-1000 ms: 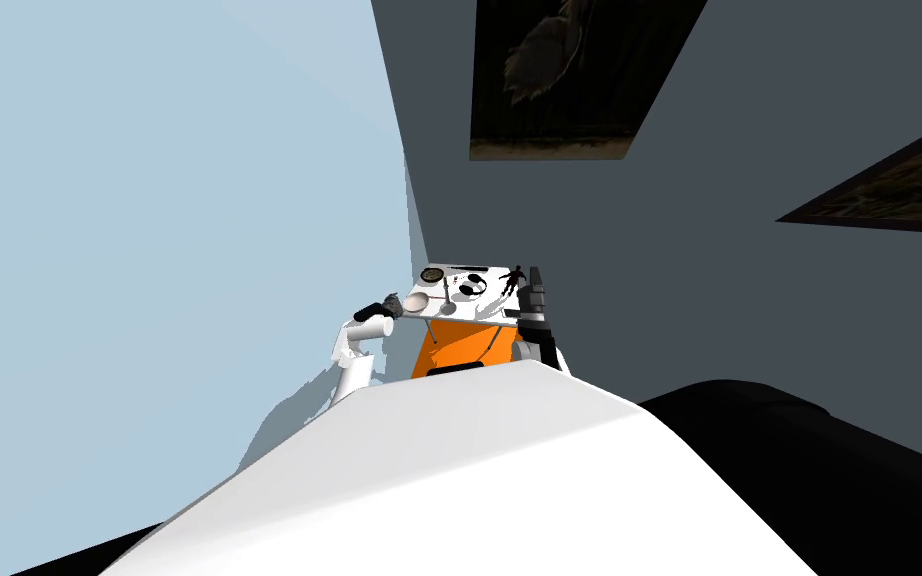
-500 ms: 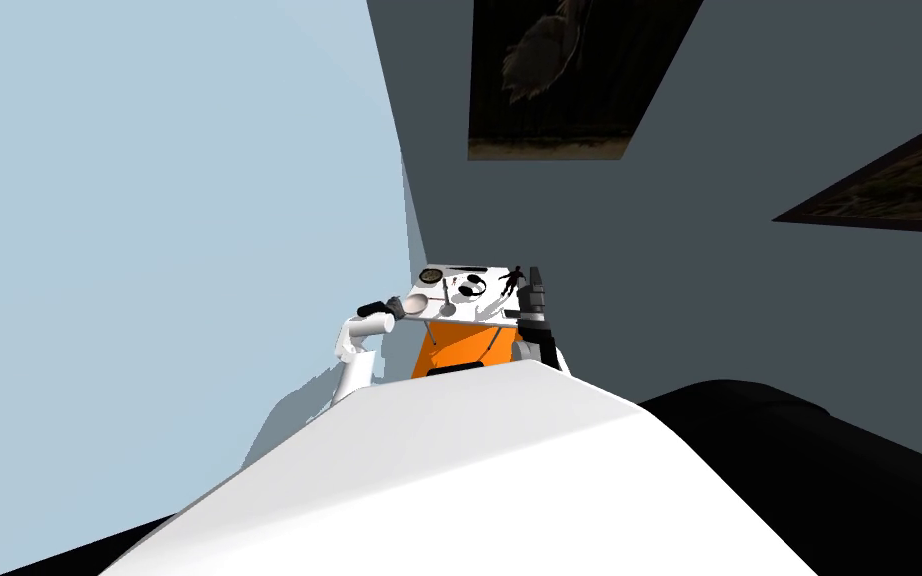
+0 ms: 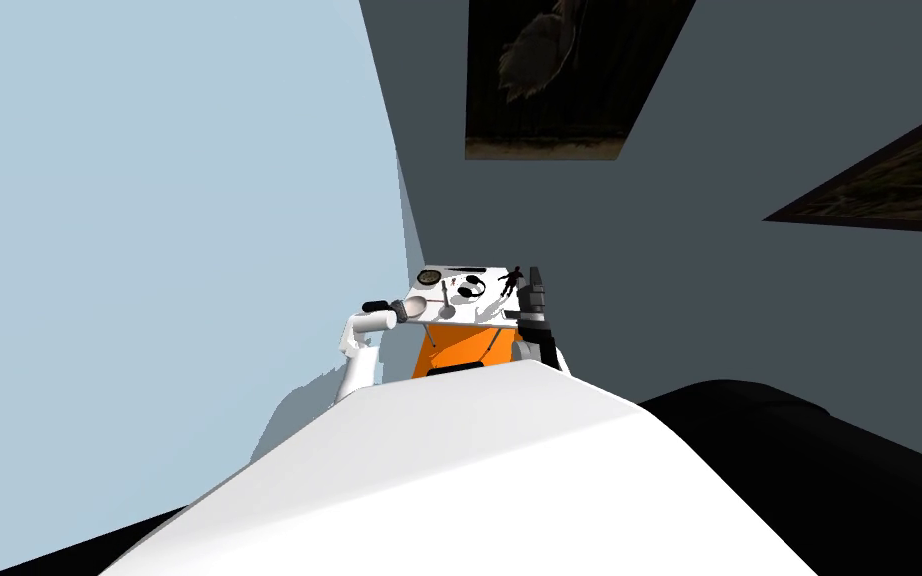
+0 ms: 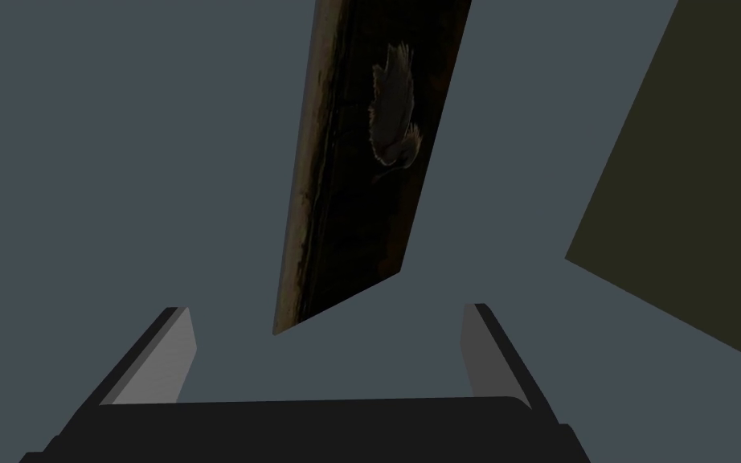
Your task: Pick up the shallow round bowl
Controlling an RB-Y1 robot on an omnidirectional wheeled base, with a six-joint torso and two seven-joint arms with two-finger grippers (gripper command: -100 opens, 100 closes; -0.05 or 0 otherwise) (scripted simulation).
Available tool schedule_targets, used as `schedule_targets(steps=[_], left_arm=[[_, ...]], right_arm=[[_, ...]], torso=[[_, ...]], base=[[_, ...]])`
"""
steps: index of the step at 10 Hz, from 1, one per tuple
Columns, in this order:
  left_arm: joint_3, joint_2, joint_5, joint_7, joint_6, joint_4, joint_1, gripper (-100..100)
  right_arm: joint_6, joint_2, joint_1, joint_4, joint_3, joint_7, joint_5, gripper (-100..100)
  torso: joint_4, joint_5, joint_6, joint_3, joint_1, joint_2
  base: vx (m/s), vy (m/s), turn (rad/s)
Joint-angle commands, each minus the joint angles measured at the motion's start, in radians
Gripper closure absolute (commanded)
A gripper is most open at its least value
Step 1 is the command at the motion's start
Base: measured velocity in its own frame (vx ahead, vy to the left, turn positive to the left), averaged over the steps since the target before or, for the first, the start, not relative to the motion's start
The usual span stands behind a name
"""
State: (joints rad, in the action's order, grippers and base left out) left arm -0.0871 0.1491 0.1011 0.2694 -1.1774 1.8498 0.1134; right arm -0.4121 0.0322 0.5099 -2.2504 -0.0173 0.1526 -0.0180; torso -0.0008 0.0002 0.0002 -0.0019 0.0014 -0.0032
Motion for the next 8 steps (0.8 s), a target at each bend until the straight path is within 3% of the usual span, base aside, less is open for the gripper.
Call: schedule_targets(steps=[1,8], left_arm=[[-0.001,0.0,0.004,0.004,-0.036,-0.01,0.006,-100],[-0.001,-0.001,0.028,0.03,-0.204,-0.066,0.052,-100]], right_arm=[[0.0,0.0,0.0,0.0,0.0,0.0,0.0,0],[0.0,0.0,0.0,0.0,0.0,0.0,0.0,0]], torso=[[0.0,0.0,0.0,0.0,0.0,0.0],[0.0,0.0,0.0,0.0,0.001,0.0]], base=[[0.034,0.018,-0.04],[0.039,0.027,-0.068]])
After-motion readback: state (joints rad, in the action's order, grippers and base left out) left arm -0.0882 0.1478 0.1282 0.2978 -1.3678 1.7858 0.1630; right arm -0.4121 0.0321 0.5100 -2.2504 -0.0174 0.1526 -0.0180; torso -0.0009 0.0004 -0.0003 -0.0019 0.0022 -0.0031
